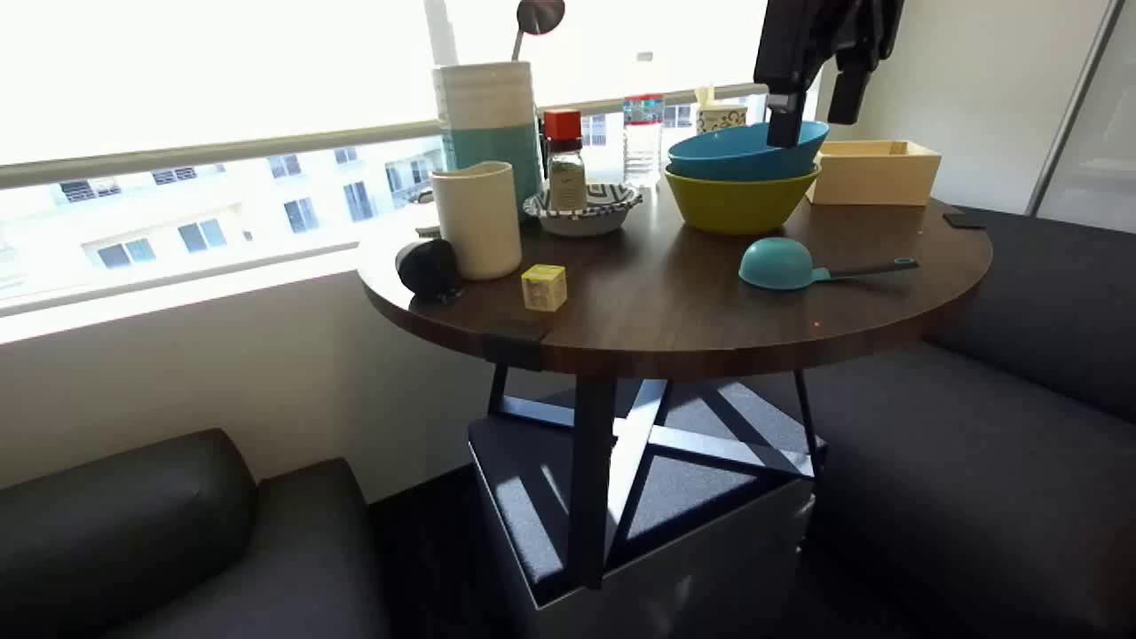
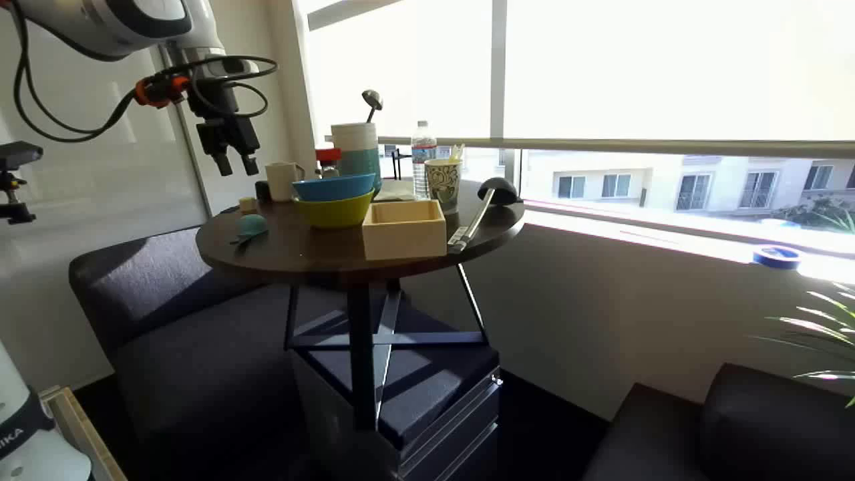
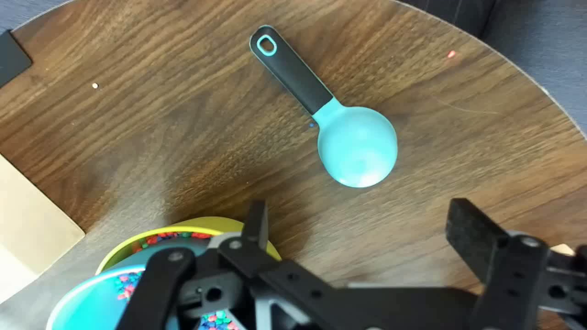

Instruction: Flip the blue spoon on the table so it faces upwards

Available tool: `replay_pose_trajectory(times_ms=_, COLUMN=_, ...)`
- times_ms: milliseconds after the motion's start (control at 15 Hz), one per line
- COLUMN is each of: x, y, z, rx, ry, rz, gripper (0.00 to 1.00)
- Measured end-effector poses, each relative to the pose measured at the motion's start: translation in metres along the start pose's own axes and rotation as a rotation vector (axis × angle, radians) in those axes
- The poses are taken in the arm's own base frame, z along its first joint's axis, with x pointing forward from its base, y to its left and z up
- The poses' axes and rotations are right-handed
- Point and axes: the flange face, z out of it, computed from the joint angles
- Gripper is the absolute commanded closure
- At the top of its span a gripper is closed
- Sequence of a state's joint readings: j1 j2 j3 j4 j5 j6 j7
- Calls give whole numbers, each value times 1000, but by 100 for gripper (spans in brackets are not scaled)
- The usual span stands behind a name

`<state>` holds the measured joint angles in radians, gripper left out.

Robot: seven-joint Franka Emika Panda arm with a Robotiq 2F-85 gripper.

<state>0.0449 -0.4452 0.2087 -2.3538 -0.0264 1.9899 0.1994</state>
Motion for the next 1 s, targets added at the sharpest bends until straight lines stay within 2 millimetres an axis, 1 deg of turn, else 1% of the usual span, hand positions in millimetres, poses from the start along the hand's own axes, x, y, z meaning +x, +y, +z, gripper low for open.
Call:
replay_pose_trajectory(times_ms=267, x=0, y=0, z=0, rx=1, ry=0, rz=0, gripper=0)
replay_pose_trajectory(times_ms=333, x=1, y=3, z=1, rx=3, ry=-6, rz=8, gripper=0)
replay_pose_trajectory(times_ms=400, x=2, y=10, z=4, rx=7, ry=-23, rz=26, gripper=0)
replay_pose_trajectory(times_ms=600, x=10, y=47, z=23, rx=38, ry=-130, rz=109, gripper=0)
replay_pose_trajectory(times_ms=733, x=14, y=71, z=32, rx=84, ry=-207, rz=166, gripper=0)
replay_pose_trajectory(times_ms=1000, x=16, y=105, z=45, rx=206, ry=-375, rz=227, gripper=0)
